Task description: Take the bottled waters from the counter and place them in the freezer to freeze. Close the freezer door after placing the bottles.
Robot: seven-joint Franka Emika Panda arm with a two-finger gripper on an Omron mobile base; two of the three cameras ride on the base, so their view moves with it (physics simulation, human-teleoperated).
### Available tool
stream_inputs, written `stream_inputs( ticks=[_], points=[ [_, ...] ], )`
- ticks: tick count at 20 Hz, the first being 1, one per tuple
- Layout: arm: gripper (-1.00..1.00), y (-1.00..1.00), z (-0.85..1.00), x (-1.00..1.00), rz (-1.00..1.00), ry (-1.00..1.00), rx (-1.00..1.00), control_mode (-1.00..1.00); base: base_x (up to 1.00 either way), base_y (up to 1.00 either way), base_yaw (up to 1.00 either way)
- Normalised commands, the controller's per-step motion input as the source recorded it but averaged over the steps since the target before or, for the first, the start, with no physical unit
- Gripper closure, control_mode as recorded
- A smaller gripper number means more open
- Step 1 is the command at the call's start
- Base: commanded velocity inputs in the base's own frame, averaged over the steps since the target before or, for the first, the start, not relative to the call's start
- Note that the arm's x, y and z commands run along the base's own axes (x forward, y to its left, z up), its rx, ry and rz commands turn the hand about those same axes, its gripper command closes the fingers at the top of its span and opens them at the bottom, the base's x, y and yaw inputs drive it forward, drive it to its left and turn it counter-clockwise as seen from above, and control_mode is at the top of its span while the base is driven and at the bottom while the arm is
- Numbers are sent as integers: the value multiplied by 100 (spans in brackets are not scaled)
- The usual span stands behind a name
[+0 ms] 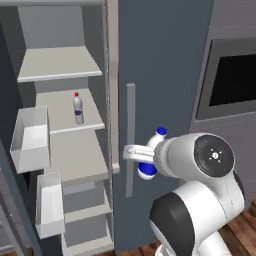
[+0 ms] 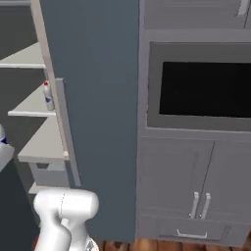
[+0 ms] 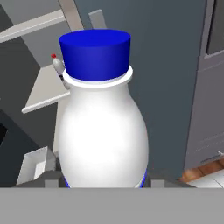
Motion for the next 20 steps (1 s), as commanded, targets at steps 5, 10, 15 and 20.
stream_inputs(
  ticks=[5,10,15,20],
  points=[
    [100,0,0,0,0,0,0,100,68,1,25],
    [100,0,0,0,0,0,0,100,73,6,7],
    [100,14,1,7,3,0,-2,-100,34,41,9],
    [100,77,4,31,18,0,-19,-100,0,0,0]
  ],
)
